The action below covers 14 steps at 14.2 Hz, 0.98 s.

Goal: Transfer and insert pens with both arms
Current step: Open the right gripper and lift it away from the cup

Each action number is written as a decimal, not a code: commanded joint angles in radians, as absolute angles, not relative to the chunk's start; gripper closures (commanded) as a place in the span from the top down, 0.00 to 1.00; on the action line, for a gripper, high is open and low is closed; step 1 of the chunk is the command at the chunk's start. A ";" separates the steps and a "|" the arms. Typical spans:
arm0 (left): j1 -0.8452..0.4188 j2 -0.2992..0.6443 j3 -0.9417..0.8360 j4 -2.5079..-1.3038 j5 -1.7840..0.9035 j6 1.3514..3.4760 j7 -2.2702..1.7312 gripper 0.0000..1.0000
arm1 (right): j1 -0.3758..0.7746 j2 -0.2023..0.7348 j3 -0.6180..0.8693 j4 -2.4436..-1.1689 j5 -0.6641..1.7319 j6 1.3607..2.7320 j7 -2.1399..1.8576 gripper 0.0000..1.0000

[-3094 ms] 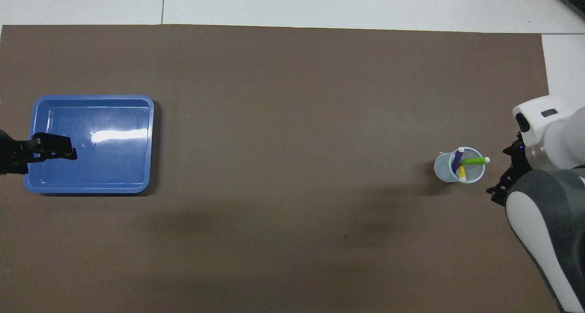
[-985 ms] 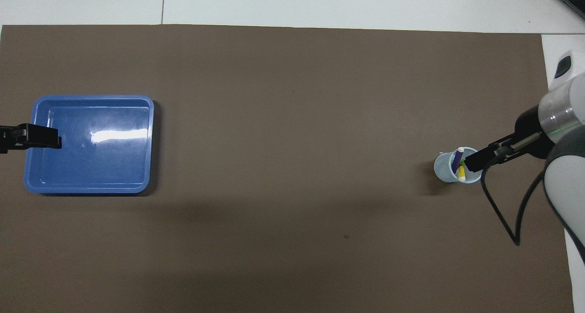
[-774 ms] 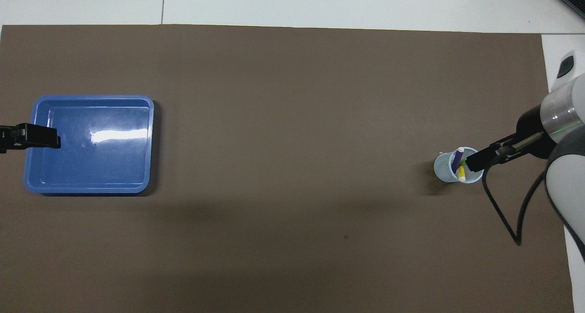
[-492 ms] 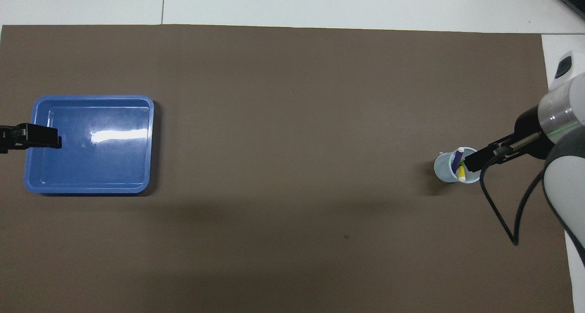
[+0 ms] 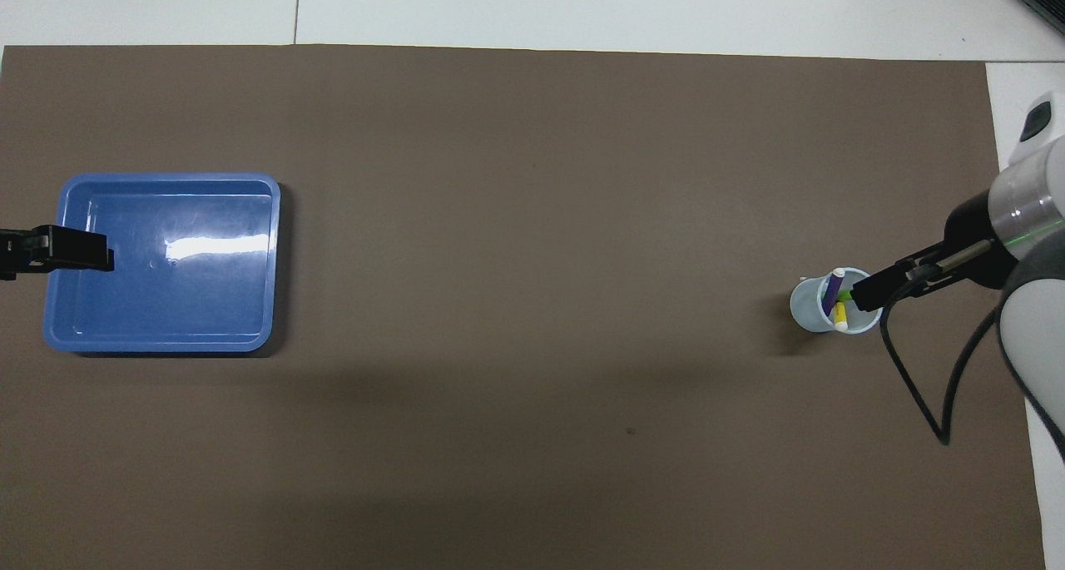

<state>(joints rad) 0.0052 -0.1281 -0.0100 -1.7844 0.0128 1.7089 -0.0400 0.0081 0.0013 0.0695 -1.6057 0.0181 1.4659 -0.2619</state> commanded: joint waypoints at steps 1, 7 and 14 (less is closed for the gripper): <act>-0.003 -0.130 -0.002 -1.779 0.005 1.690 -0.052 1.00 | -0.017 0.014 0.092 -1.580 0.026 1.447 -0.244 1.00; 0.002 -0.132 -0.002 -1.779 0.005 1.690 -0.052 1.00 | -0.018 0.015 0.084 -1.583 0.017 1.574 -0.249 1.00; 0.006 -0.132 -0.002 -1.781 -0.017 1.694 -0.054 1.00 | -0.021 0.015 0.075 -1.578 0.012 1.557 -0.247 1.00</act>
<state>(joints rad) 0.0058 -0.1281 -0.0061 -1.7844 -0.0016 1.7084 -0.0436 -0.0069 0.0041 0.0697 -1.5980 0.0177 1.5737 -0.2619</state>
